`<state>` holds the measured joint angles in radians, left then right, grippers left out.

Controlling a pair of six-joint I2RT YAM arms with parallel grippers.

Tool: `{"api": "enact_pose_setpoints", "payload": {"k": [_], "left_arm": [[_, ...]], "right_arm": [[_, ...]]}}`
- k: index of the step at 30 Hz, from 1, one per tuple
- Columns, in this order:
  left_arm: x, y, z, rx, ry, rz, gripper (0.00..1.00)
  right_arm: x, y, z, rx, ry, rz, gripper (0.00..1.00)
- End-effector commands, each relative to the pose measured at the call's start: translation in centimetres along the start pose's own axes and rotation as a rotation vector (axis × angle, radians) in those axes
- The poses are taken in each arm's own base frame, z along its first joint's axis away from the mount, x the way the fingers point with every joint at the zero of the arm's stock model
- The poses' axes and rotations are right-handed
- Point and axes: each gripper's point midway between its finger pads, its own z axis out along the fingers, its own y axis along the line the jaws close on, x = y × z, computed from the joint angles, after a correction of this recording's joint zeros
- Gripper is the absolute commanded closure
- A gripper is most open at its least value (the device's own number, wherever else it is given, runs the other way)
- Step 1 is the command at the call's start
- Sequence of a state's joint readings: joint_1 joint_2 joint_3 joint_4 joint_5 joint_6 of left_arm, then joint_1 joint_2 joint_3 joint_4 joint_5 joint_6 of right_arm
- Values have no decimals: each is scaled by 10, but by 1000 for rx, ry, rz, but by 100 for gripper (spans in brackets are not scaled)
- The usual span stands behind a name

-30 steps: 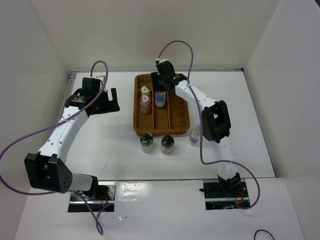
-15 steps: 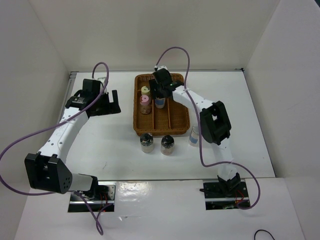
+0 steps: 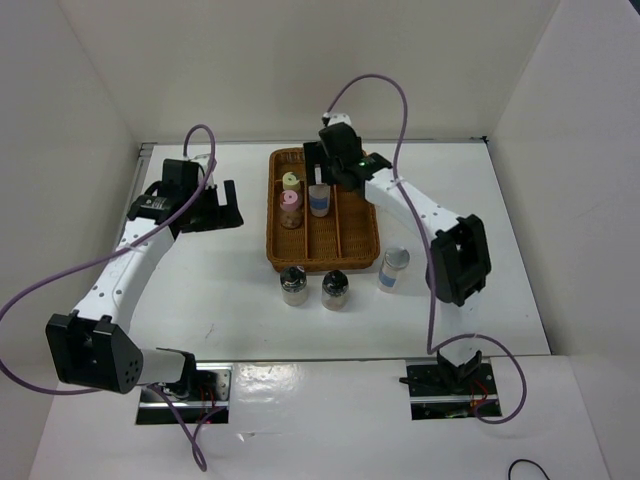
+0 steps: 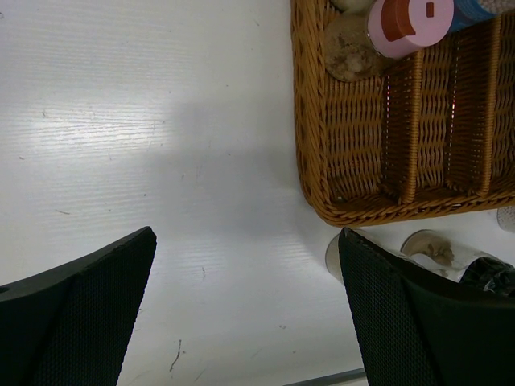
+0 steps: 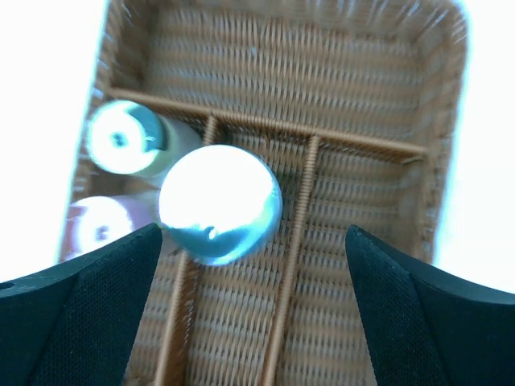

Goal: Organize the condiment bottles

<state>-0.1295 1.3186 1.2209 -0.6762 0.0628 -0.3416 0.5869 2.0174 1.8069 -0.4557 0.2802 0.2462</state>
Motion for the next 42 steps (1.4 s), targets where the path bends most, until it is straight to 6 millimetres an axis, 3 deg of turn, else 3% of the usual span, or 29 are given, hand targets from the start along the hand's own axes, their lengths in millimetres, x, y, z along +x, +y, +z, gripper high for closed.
{"api": "enact_pose_setpoints", "payload": {"k": [1,5,6,7,8,10,11,13,14,22,28,36,42], "left_arm": [[-7,-5,-7,34,-40,21,0],[-7,-5,-7,34,-40,21,0],[-9,-5,-7,36,-49,31,0],[-9,-5,-7,36,-49,31,0],[-9,-5,-7,36,-49,31,0],[-5,-5,-6,42,-37,30,0],[-5,-5,-6,42,-37,30,0],[-4,-6,-4,51,-35,30,0],[-3,-8,-4,62,-33,40,0],[-2,-8,2,70,-22,48,0],[1,-7,3,68,-13,47,0],[5,-6,5,65,-4,55,0],[5,-6,5,65,-4,55,0]], "right_arm": [[-60,-4,-66,-20,-162,60,1],[-67,-23,-120,-10,-226,104,1],[-50,-29,-120,7,-199,107,1],[-49,-44,-138,35,-210,129,1],[-40,-48,-144,46,-200,157,1],[0,-65,-144,86,-111,163,1],[4,-74,-155,96,-112,199,1],[37,-88,-157,137,-34,206,1],[40,-94,-166,142,-41,224,1],[112,-103,-173,171,118,323,1],[143,-102,-179,172,202,380,1],[172,-105,-178,215,294,403,1],[180,-104,-177,226,319,407,1]]}}
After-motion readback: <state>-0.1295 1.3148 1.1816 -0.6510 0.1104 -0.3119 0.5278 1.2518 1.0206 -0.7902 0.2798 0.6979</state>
